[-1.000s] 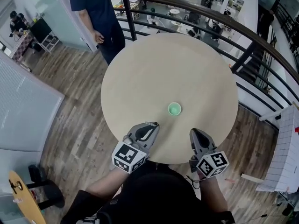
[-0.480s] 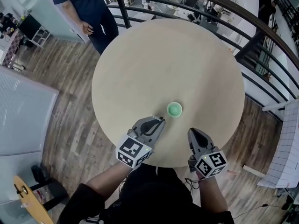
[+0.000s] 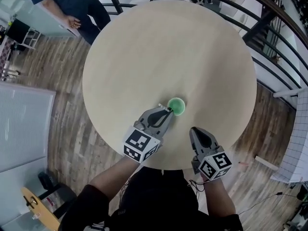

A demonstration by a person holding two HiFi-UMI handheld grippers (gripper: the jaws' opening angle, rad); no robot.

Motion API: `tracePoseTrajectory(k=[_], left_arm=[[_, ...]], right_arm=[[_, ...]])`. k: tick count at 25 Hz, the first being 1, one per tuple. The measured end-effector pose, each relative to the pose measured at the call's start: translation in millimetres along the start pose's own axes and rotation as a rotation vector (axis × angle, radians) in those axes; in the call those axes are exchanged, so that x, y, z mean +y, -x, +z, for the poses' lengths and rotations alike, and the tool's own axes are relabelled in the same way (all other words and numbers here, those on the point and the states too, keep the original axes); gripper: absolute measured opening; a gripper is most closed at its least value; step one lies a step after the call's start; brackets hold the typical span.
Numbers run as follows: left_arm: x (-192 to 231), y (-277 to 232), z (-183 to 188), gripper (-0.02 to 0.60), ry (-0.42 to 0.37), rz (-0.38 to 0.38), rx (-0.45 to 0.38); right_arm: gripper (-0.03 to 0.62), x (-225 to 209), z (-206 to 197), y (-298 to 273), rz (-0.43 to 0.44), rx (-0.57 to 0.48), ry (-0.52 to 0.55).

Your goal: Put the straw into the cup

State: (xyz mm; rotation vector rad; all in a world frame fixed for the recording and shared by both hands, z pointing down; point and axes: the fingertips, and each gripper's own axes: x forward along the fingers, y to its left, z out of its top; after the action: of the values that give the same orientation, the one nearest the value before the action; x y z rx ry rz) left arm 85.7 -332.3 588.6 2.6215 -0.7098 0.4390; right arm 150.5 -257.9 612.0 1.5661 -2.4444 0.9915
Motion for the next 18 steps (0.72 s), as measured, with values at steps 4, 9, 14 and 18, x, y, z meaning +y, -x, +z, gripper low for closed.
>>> tracePoseTrajectory(k=[4,9,14,18], left_arm=[[2.2,-20.8,-10.9,0.026,-0.013,-0.016,0.028],[10.9,-39.3,-24.8,0.026,-0.013,-0.003,0.060],[15.1,-51.8,-40.5,0.027,0.008,0.000,0.101],[14.9,-55.5,-44.9,0.028,0.001,0.004,0.107]], right_arm=[[0.023,-9.3,-3.0,2.5,-0.017,-0.010,-0.019],[0.023,-20.6,-11.1,5.9,-0.028,0.001,-0.036],[0.023,-26.9,-8.4,6.6,-0.033,-0.001,-0.039],[0.023,-24.8,-4.9,4.7,-0.025,-0.005,-0.039]])
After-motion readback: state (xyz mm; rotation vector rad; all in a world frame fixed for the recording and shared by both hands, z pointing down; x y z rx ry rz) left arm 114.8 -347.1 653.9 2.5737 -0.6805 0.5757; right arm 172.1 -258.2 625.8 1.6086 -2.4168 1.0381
